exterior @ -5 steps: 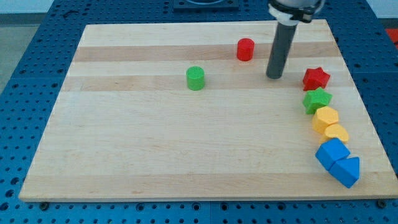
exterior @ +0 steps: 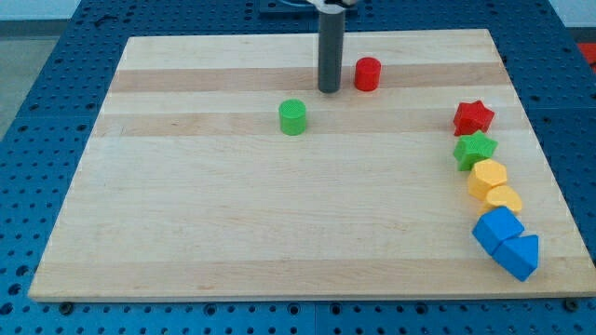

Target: Point at the green circle

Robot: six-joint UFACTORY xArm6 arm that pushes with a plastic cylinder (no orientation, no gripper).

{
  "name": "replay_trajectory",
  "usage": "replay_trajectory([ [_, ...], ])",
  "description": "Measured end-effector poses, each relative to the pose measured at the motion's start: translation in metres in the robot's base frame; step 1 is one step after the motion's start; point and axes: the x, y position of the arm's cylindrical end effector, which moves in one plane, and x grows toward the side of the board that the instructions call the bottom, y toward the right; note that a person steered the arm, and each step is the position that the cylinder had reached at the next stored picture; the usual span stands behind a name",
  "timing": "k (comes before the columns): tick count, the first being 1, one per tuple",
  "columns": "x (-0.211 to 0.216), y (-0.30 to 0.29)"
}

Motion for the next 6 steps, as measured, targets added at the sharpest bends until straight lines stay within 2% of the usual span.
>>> replay_trajectory([
  [3, 0.029, -0.098],
  [4, 0.040, -0.083],
  [6, 0.041, -0.005],
])
